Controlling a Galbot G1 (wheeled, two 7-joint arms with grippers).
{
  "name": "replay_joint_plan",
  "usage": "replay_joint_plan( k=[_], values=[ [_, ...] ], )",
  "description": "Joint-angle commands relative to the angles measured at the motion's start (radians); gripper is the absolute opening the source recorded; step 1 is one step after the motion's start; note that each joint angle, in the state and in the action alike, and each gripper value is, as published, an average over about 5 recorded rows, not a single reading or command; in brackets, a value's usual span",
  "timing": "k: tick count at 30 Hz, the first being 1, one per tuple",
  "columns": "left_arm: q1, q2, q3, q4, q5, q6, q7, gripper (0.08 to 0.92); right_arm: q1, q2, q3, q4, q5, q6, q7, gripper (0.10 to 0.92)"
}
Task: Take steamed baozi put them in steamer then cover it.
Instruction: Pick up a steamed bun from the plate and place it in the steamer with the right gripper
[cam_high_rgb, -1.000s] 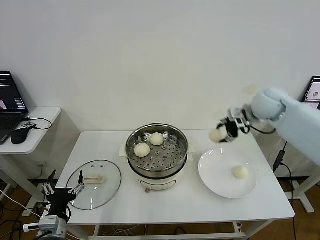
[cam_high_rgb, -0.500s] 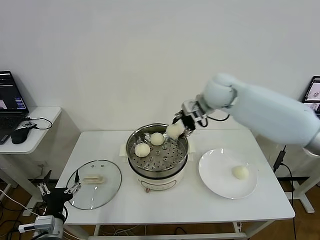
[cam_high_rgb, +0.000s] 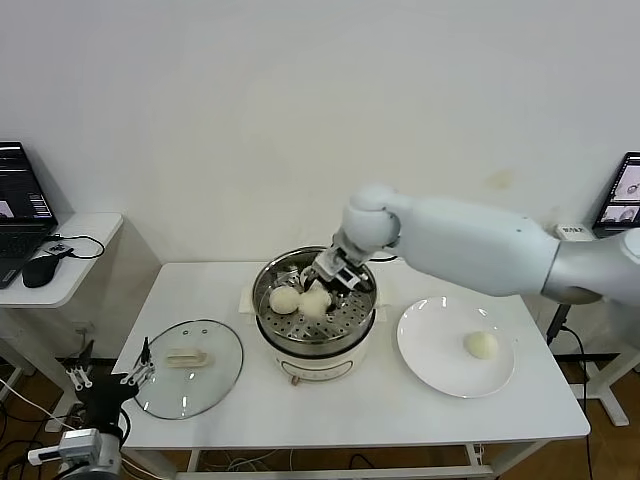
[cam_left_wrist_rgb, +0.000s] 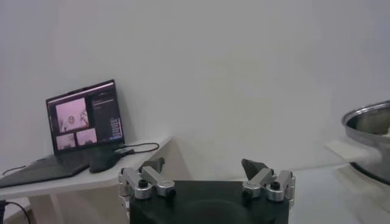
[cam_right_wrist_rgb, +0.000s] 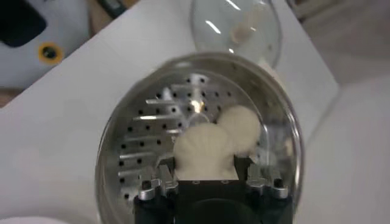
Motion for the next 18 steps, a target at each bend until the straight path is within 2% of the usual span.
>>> replay_joint_plan(
  k=[1,14,18],
  values=[
    [-0.001,0.0,-0.007,0.005,-0.008,-0.001,0.0,0.823,-0.002,0.052,-0.059,-0.008,-0.089,0.107,-0.03,0.611],
    [0.001,-0.004,-0.01,0.01,-0.011,-0.005,-0.001,0.823,-0.017,0.046,-0.059,0.001,-0.078,0.118,-0.017,0.619],
    [0.004,-0.005,-0.011,0.008,-0.011,-0.005,-0.001,0.823,-0.008,0.035,-0.054,0.005,-0.067,0.11,-0.02,0.656]
  ],
)
